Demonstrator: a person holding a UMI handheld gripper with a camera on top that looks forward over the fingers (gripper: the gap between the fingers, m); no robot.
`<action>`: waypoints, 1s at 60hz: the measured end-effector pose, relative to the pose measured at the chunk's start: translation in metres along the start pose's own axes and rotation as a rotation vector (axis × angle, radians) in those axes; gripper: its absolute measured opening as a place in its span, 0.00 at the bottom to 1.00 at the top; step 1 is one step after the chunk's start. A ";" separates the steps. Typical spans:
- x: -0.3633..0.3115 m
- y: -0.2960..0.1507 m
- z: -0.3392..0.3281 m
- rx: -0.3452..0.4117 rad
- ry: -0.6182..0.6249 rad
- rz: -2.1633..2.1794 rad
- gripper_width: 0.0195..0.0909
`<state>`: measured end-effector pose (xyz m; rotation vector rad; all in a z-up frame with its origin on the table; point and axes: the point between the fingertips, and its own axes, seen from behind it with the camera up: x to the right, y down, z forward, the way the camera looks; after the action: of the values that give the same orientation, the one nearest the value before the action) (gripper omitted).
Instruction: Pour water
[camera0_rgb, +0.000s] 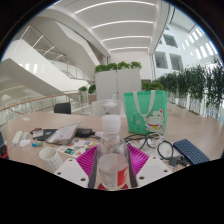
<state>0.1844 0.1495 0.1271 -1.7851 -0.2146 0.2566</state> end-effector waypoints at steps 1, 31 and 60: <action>0.000 0.003 0.000 -0.003 -0.008 -0.006 0.40; 0.000 0.067 -0.006 -0.159 0.000 -0.083 0.68; -0.082 0.002 -0.223 -0.181 0.146 -0.005 0.90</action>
<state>0.1698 -0.0821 0.1786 -1.9737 -0.1415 0.1054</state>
